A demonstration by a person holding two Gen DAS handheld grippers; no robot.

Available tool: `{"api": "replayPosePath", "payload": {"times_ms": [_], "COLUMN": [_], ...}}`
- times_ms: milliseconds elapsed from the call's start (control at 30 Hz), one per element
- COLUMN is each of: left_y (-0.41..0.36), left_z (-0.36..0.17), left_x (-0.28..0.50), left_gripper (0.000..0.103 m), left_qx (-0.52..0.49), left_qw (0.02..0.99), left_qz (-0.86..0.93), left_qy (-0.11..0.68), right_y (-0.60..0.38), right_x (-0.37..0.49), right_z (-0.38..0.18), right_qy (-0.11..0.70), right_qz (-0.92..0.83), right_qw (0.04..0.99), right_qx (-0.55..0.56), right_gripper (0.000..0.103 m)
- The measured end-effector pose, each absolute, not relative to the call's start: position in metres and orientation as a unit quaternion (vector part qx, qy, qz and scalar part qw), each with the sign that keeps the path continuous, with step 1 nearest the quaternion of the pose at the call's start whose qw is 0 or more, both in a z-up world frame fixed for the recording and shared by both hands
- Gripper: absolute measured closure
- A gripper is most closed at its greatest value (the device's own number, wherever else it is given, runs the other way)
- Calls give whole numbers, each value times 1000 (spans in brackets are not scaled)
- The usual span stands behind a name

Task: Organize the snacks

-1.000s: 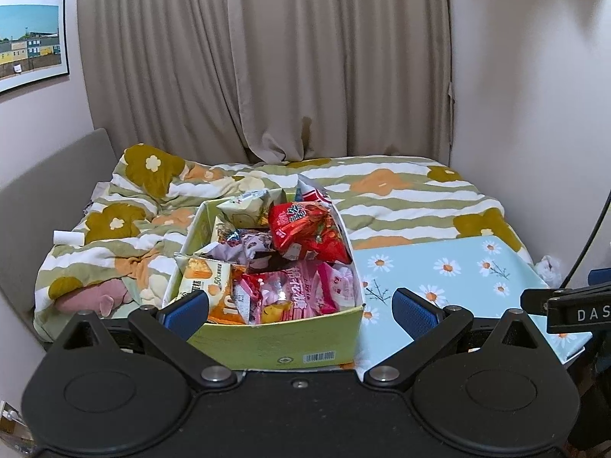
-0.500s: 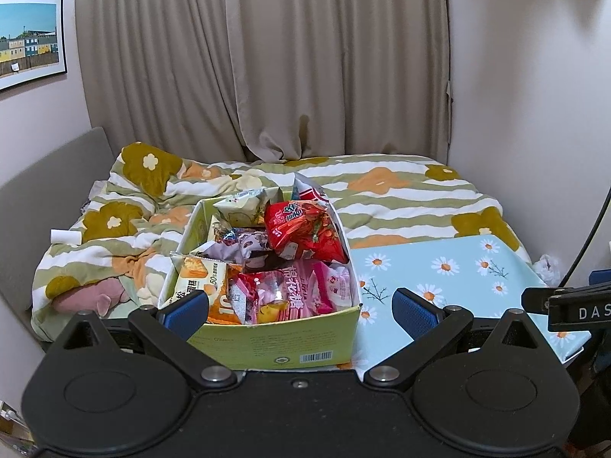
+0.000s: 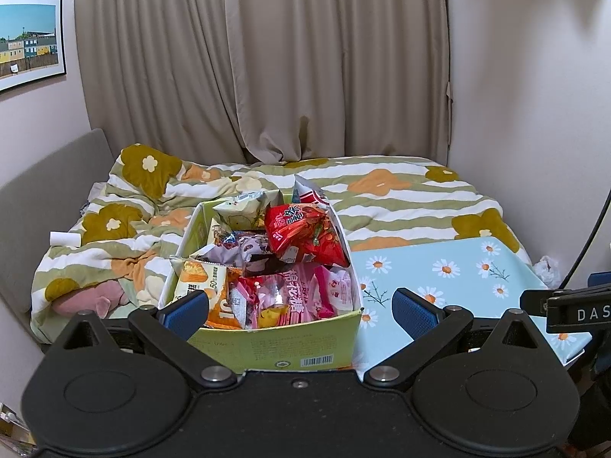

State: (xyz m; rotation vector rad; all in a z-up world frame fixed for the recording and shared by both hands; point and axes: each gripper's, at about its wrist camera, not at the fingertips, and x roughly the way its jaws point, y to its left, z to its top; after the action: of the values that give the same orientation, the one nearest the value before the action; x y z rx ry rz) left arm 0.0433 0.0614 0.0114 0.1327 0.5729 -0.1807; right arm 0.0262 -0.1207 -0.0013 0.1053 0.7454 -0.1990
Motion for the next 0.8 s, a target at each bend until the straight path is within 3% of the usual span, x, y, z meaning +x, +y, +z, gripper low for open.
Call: {"api": "replayPosePath", "payload": {"times_ms": [800], "left_y": [62], "left_z": [11], "left_x": [48], "left_gripper": [0], "left_qx": [68], "left_qw": [950], "left_qz": [-90], "left_qy": [292], "right_y": [-122], "right_x": [29], "right_z": [-3], "right_qy": [363], "right_qz": [-99], "right_qw": [925], "right_qx": [55], "right_gripper": [0]}}
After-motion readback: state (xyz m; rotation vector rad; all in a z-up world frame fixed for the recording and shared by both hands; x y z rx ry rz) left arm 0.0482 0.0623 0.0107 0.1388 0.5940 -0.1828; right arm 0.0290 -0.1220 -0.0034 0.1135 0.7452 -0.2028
